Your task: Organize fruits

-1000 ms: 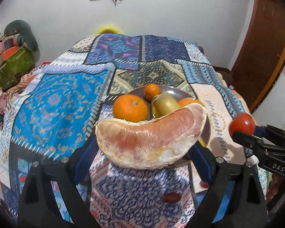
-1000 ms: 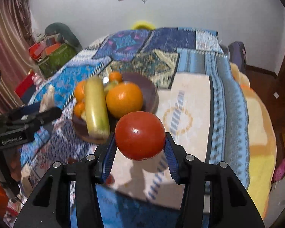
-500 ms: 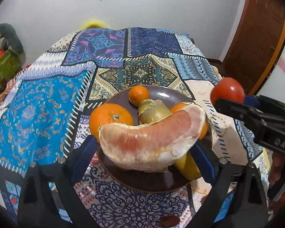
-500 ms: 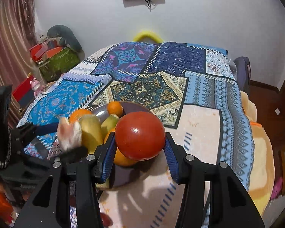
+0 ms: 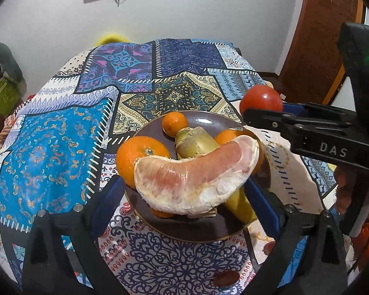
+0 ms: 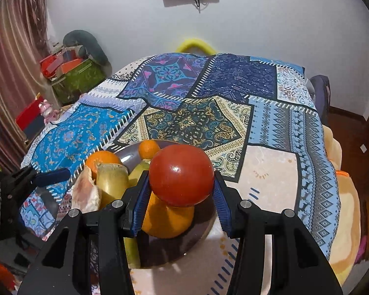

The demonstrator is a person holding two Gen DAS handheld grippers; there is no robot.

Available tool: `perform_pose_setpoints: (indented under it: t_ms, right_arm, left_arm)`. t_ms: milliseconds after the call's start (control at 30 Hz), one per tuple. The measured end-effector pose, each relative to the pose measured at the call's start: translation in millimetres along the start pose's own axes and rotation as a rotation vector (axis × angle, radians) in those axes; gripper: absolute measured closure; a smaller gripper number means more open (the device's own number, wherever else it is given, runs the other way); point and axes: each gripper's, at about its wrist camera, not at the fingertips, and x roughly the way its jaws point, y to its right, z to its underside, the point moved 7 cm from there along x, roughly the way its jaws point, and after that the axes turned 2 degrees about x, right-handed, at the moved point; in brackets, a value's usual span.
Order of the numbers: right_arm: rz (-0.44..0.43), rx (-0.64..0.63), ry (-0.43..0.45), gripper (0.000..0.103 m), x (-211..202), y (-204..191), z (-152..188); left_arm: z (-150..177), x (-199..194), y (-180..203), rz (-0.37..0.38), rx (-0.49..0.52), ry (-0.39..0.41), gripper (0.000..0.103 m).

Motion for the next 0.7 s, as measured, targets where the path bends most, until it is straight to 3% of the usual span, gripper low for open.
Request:
perform_pose_setpoints:
  t_ms: [267, 367, 500, 700]
  right_arm:
    - [-0.001, -0.027, -0.012, 0.058, 12.2, -6.5, -10.1]
    - [-0.010, -0.023, -0.022, 0.058, 21.2, -8.5, -13.8]
    - [-0.004, -0.030, -0.049, 0.058, 37.2, -10.8, -15.3]
    - [0.016, -0.050, -0.108, 0.057, 61.4, -12.1, -11.6]
  left_arm:
    - [-4.5, -39.8, -26.1, -0.018, -0.066, 0.099, 0.004]
    - [-8.8, -50.0, -43.8, -0.070, -0.091, 0.129, 0.003]
    - [-8.3, -47.6, -68.2, -0.135, -0.126, 0.123, 0.003]
    - [3.5, -33.8, -86.6, -0.141, -0.168, 0.089, 0.003]
